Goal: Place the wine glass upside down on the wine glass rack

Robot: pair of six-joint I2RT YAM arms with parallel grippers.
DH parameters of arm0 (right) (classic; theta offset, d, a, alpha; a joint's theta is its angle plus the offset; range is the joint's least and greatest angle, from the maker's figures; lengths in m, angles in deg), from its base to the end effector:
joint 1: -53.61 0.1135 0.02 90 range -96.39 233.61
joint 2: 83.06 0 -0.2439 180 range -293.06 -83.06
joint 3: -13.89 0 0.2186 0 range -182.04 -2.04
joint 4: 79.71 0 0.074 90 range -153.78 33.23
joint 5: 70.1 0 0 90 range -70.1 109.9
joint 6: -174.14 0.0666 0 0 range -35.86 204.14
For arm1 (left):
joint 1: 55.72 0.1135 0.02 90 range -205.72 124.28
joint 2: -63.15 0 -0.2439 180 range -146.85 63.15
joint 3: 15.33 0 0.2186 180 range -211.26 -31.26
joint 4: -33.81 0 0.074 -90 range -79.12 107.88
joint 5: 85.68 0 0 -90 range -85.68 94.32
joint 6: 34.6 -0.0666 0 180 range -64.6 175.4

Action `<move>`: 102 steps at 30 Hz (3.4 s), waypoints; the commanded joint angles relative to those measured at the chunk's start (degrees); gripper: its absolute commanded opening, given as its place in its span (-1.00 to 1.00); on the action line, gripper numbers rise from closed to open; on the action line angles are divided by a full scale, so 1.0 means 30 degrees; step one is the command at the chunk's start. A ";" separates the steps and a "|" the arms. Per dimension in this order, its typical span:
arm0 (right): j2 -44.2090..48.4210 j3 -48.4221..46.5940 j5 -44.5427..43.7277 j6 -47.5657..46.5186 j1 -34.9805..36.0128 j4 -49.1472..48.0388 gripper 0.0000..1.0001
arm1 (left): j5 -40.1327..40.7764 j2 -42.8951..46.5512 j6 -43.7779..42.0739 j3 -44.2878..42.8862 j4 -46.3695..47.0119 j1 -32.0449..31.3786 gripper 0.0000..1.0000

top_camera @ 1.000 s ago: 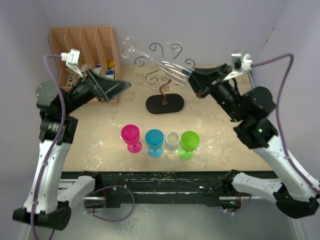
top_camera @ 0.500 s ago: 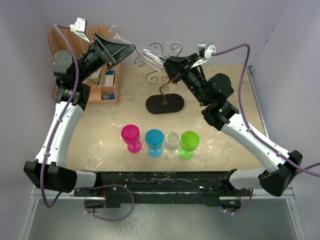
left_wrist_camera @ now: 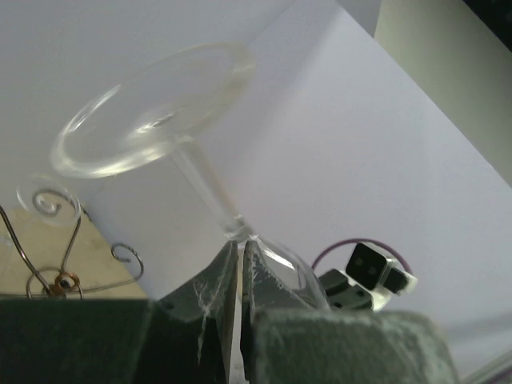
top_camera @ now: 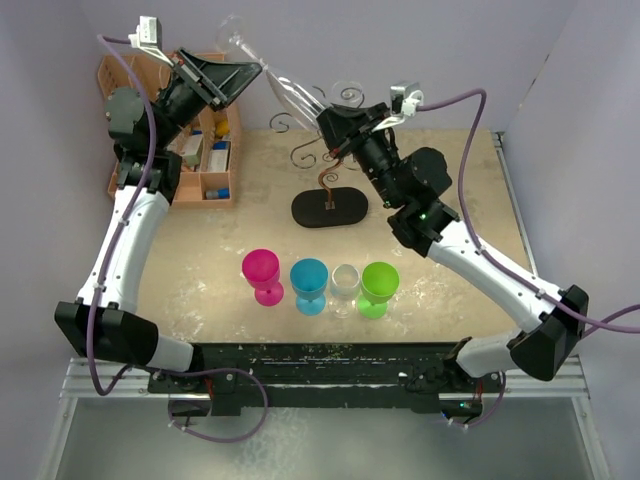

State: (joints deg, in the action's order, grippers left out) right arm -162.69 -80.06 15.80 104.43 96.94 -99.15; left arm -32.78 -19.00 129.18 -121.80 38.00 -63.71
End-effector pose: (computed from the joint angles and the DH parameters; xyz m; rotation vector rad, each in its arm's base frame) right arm 0.2249 0.2056 0.4855 -0.1376 1.0193 0.9811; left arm 0.2891 -0.0811 0.5058 -0.0810 1.3377 -1.5806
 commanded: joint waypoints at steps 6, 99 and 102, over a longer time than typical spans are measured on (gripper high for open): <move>-0.0575 -0.2303 0.1268 -0.0739 0.3216 0.1582 -1.00 | 0.0017 0.1093 -0.3207 -0.2032 0.1048 -0.1133 -0.40; 0.4716 0.0811 -0.0832 -0.4057 0.2409 0.0405 0.89 | -0.2210 -0.0730 -2.6072 -0.6768 -1.1840 -0.1122 -1.00; 0.5246 0.1196 -0.0989 -0.4102 0.2374 0.0934 0.76 | 0.0031 -0.0635 -2.7159 -0.6076 -1.0880 -0.0234 -1.00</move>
State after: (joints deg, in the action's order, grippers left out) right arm -149.67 -76.62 12.17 90.66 104.18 -97.14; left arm -44.10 -23.68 57.55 -139.20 4.51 -67.42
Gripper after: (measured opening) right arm 0.901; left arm 0.110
